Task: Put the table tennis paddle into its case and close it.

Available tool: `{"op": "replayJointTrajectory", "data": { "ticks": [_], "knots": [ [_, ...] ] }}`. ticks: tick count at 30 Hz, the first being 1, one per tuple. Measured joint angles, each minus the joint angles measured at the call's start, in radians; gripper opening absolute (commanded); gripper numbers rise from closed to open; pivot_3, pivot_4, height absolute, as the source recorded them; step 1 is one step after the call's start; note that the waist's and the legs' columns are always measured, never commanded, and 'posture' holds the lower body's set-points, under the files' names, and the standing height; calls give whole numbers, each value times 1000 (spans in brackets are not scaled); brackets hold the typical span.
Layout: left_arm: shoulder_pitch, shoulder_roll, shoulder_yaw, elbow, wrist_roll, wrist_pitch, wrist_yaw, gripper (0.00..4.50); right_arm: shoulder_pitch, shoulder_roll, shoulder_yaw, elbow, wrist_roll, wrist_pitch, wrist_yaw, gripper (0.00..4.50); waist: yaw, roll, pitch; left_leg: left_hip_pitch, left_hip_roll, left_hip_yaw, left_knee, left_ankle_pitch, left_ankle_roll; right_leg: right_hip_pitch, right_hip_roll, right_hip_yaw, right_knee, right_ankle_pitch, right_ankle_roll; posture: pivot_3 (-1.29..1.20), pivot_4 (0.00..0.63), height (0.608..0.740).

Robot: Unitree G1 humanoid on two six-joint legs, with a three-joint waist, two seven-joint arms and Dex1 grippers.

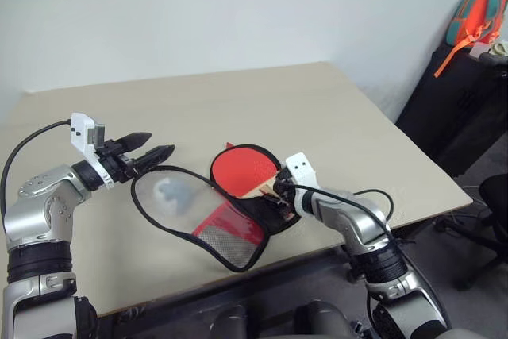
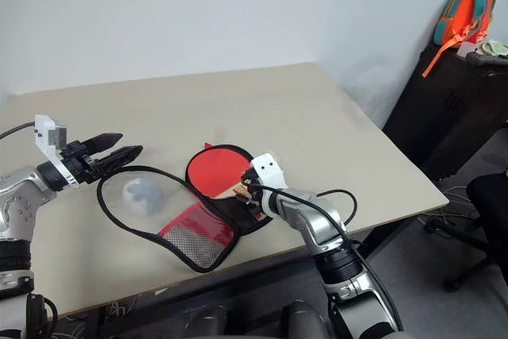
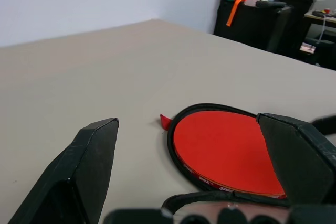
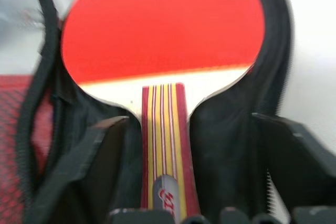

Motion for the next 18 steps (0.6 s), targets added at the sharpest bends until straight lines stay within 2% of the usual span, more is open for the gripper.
{"op": "replayJointTrajectory", "data": {
  "ticks": [3, 7, 12, 13, 18],
  "knots": [
    [3, 35, 3, 1, -3, 14, -32, 4500, 7, -83, -84, -148, 86, 50, 74, 4485, 1, 0, 0, 0, 0, -1, 0, 0, 0, 0, 0, 0, 0, 0, 0, 0, 0, 715],
    [23, 78, 30, 53, -3, 13, -69, 4500, 17, -273, -218, -286, 213, 65, 221, 4485, 1, 1, 0, 1, 1, -4, 1, -3, 5, 0, 0, 1, -1, -1, 0, 0, 0, 715],
    [64, 145, 78, 175, 1, 3, -102, 2929, 18, -467, -362, -294, 293, 46, 337, 4500, 2, 2, 1, 1, 2, -5, 2, -4, 7, -2, 0, 1, -1, -2, -2, 0, 0, 715],
    [74, 152, 82, 186, 1, 5, -108, 2686, 17, -497, -377, -294, 302, 39, 355, 4500, 3, 2, 1, 1, 2, -5, 2, -5, 8, -3, -1, 1, -1, -3, -3, 0, 0, 715],
    [169, 160, 97, 156, -5, 53, -157, 837, 27, -654, -416, -288, 325, -27, 459, 4500, 11, 1, 1, 0, 3, -5, 5, -6, 10, -3, -2, 1, -1, -3, -4, 0, 0, 715]
  ]
}}
